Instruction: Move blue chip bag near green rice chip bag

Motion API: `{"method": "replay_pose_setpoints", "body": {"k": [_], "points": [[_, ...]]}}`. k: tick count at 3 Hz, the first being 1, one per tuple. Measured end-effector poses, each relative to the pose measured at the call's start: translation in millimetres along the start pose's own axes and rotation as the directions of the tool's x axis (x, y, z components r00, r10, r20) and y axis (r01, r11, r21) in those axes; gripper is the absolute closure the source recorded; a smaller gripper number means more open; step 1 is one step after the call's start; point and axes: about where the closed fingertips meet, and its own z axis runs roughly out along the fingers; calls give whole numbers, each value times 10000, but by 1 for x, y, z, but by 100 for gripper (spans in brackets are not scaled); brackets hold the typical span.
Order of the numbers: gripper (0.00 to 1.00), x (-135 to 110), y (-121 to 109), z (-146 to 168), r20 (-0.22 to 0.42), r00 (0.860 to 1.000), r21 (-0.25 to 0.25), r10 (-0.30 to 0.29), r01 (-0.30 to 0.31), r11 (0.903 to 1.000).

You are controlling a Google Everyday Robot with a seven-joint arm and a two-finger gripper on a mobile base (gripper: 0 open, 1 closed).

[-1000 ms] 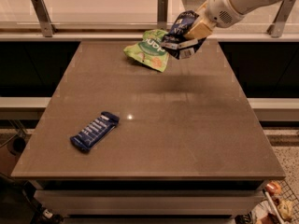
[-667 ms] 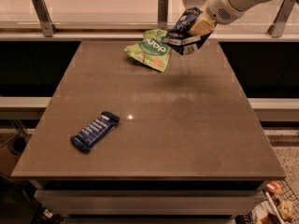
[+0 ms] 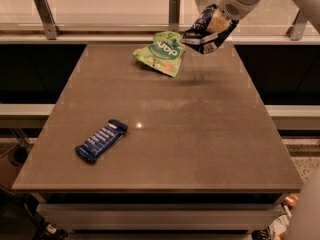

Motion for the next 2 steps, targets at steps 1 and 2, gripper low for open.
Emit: {"method": "replay_pose_setpoints", "body": {"k": [1,2], "points": [[100,0,-14,10,-516,9987,267,-39,53,9996],[82,0,-14,11,-526,9986,262,-51,65,9996]]}}
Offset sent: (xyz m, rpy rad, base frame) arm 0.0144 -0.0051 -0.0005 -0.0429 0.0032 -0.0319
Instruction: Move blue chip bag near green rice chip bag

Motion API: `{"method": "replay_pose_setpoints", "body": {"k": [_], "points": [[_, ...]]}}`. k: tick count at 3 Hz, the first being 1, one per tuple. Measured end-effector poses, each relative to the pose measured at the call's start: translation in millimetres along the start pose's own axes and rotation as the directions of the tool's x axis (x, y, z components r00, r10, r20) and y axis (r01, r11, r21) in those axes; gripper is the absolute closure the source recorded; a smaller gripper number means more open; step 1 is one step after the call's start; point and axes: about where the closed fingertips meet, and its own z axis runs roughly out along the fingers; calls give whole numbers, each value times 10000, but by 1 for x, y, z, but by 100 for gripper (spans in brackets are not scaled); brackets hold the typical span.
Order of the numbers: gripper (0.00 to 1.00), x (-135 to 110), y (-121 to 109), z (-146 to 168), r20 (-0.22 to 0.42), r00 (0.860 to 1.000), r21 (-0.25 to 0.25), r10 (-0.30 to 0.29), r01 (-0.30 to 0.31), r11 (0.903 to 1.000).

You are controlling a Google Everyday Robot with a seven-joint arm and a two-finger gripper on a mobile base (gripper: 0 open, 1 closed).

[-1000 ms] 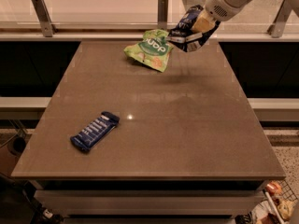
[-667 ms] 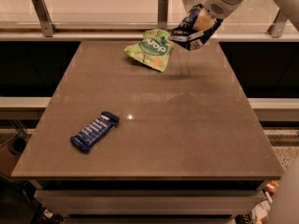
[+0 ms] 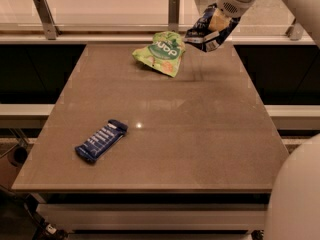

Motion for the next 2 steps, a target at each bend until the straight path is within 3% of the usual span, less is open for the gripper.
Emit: {"method": "replay_pose_setpoints", "body": {"k": [2], "points": [[36,0,3,4,-28,10000,-65,-25,25,10000]]}}
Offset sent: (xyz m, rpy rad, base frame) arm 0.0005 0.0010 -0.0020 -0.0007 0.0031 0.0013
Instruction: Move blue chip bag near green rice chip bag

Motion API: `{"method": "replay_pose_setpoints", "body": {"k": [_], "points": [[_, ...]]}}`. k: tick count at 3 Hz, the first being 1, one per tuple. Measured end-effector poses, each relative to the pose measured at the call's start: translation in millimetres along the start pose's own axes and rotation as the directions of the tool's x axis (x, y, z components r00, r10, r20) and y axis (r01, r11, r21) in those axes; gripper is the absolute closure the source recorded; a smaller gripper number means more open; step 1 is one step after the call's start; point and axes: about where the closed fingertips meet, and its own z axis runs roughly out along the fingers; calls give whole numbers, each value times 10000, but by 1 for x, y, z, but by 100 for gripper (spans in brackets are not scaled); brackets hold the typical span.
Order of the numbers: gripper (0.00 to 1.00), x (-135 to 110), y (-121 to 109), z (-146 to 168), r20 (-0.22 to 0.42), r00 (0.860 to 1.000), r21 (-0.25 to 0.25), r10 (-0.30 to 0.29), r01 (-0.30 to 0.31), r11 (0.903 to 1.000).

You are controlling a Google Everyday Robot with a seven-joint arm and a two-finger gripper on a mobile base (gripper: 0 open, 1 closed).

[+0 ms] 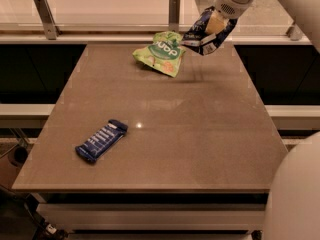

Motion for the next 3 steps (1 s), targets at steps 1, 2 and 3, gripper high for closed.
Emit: {"method": "replay_pose_setpoints", "body": {"k": [1,2,3], "points": [[13,0,1,2,-14,10000,-31,-10,10,10000],[0,0,3,4,-28,10000,-62,-21,21,10000],[0,0,3,4,-29,10000,-64,-22,21,10000]]}}
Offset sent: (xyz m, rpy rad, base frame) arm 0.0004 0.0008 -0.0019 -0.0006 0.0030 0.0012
